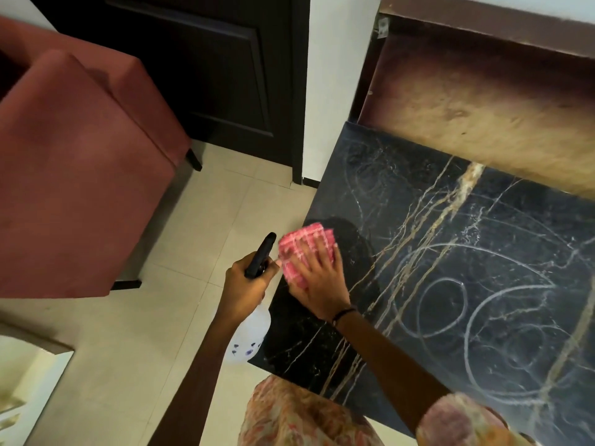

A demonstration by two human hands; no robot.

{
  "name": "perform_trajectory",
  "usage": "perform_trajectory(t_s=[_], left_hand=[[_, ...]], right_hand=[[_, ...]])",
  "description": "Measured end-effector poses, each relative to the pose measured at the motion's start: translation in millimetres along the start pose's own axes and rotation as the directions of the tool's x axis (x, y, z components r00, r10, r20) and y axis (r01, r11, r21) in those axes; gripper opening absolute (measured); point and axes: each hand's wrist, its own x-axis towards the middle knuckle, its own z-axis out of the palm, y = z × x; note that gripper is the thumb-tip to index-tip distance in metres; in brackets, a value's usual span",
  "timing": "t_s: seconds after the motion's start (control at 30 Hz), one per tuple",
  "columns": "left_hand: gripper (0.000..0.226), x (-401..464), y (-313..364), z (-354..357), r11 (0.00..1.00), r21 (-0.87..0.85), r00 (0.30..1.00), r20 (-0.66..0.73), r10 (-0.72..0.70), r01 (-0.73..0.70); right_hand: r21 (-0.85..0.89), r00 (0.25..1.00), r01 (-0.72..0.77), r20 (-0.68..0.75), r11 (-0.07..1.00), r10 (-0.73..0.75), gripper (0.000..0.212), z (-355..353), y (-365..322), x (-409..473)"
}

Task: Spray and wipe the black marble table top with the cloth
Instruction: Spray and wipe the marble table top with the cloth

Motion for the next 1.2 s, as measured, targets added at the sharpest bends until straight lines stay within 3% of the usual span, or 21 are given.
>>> perform_trajectory(t_s=[0.17,0.33,0.5,0.67,0.8,0.97,1.2], left_hand=[[0.014,8,13,11,1.0,0.0,1.0,0.009,0.005,-0.005],[0.014,14,21,23,1.0,-0.005,1.0,0.019,-0.002,0.002],[0.02,19,28,33,1.0,0.002,1.0,0.011,0.019,-0.019],[0.017,30,31,44,1.0,0.023,1.0,0.008,-0.003,0.003],[0.015,40,39,58,0.999,0.045,0.999,0.033,-0.002,0.0],[0.021,52,51,88,0.991,0.134,0.995,0.095,0.015,-0.027],[0.032,65,65,126,0.945,0.285,0.983,0.134,0.127,-0.161]], right_hand=[[-0.03,0.987,0.16,0.031,0.987,-0.159,0.065,12,35,-63],[-0.046,0.999,0.001,0.036,0.999,0.001,0.07,-5,94,-36],[-0.012,0.994,-0.107,0.036,0.994,0.108,0.069,-26,80,40],[0.026,1.0,0.024,-0.01,0.999,-0.024,0.066,-18,41,25],[0.023,0.993,0.121,0.009,0.992,-0.122,0.064,-1,60,-22],[0.041,0.998,-0.069,-0.012,0.997,0.07,0.067,-2,104,-40],[0.062,0.996,-0.083,-0.024,0.995,0.085,0.069,-1,108,-40]])
